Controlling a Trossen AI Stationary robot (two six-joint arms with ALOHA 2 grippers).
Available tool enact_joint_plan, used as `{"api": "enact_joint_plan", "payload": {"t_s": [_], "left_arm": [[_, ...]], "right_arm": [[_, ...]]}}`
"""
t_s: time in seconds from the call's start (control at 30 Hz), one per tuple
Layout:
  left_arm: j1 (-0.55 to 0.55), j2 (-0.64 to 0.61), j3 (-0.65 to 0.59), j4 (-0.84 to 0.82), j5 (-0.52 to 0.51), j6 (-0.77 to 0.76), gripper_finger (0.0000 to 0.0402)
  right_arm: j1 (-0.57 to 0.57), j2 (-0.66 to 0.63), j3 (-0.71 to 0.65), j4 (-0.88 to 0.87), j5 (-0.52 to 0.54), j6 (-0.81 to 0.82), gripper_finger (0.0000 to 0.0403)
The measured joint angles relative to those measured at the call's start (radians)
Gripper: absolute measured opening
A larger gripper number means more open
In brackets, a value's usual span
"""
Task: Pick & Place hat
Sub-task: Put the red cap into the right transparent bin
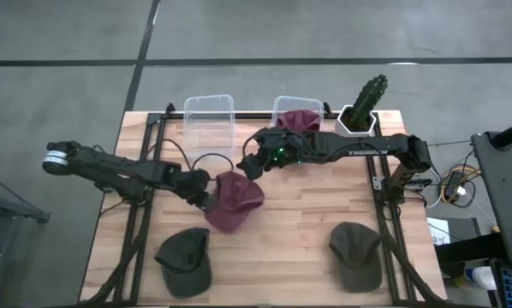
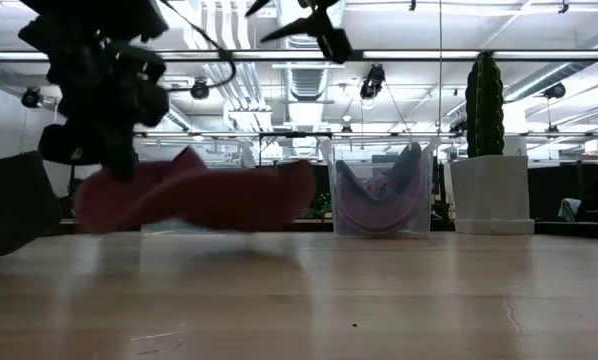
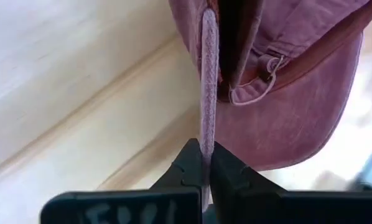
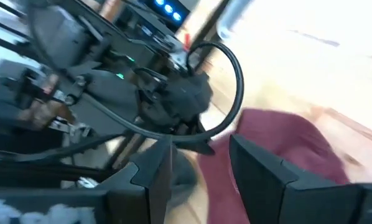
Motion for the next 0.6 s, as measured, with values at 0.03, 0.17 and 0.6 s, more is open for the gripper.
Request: {"api": "enact_joint_plan", "payload": {"t_s": [0.03,0.17,0.6], "left_arm": [[0.0,-0.017,0.0,0.02,0.0,-0.002,0.0007],[0.0,-0.088,0.0,0.106,-0.004,-0.028,0.0007],[0.001,-0.273,0.035,0.356,-0.218,-0.021,0.0007]], "right_arm": [[0.0,-0.014,0.0,0.008,0.0,0.001,0.0155],[0.001,-0.071,0.0,0.068,0.011,-0.011,0.0155],[0.021,-0.227,0.002,0.253,0.11,-0.137,0.0146]]}}
